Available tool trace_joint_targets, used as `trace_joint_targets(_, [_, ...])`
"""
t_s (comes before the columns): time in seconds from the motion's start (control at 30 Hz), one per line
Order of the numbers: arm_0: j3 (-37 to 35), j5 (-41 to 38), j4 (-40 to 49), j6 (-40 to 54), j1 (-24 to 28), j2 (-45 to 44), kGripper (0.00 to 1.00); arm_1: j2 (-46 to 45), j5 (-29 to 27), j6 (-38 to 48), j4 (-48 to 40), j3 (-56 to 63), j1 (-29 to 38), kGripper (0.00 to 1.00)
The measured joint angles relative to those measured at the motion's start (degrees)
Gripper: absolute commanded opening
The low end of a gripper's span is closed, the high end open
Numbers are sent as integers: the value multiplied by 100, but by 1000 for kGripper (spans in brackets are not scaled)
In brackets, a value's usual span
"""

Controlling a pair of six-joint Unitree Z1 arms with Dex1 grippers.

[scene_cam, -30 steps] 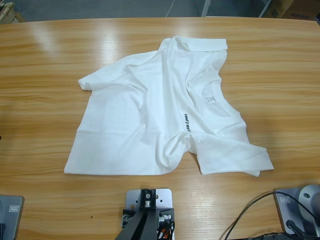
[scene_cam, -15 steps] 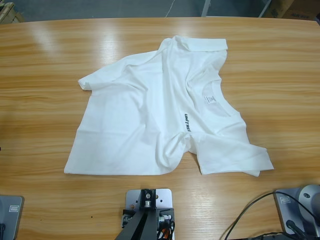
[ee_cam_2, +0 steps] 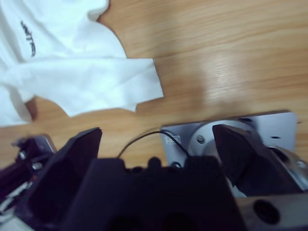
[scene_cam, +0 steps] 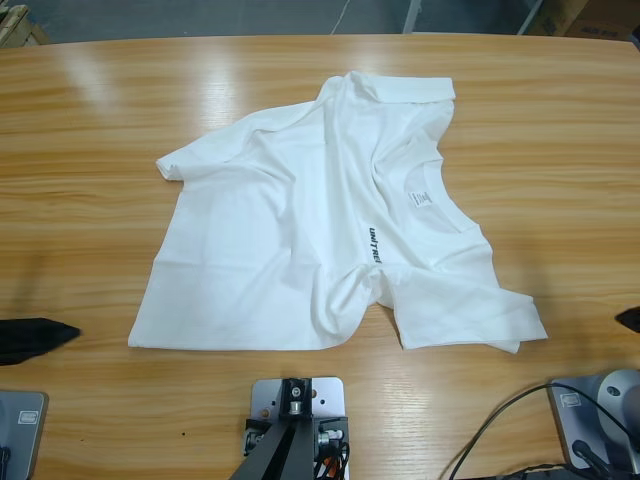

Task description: Fold clothes

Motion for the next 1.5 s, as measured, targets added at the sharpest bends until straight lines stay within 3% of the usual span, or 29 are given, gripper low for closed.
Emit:
trace_joint_targets(0.13, [36, 106, -493, -253, -501, 705, 1000, -9, 183, 415, -512, 364, 0, 898])
trace_joint_targets(0.23, [62, 333, -713, -305, -599, 933, 1000, 58, 272, 546, -955, 595, 0, 977])
trace_joint_targets(0.37, [260, 437, -1094, -310, -674, 1164, 1000, 585, 302, 764, -1301, 707, 0, 1000])
trace_joint_targets(0.57, [334, 326, -1917, -438, -1228, 2131, 1000, 1311, 328, 1392, -1759, 955, -1, 1000])
trace_joint_targets(0.83, [573, 656, -2027, -911, -1378, 2271, 998, 1464, 351, 1474, -1974, 1021, 37, 1000])
trace_joint_targets(0.9, [579, 845, -2025, -1056, -1378, 2305, 934, 1465, 351, 1474, -2032, 1044, 38, 1000])
trace_joint_targets(1.0, [578, 1028, -2033, -1162, -1378, 2533, 746, 1465, 351, 1474, -2081, 1085, 39, 1000])
trace_joint_targets(1.1, [528, 1045, -2083, -1211, -1380, 2638, 693, 1465, 351, 1474, -2113, 1090, 39, 1000])
trace_joint_targets(1.2, [506, 1046, -2100, -1212, -1382, 2739, 495, 1465, 351, 1473, -2119, 1090, 39, 1000])
trace_joint_targets(1.5, [474, 1055, -2107, -1212, -1437, 2918, 505, 1465, 351, 1458, -2136, 1091, 39, 1000])
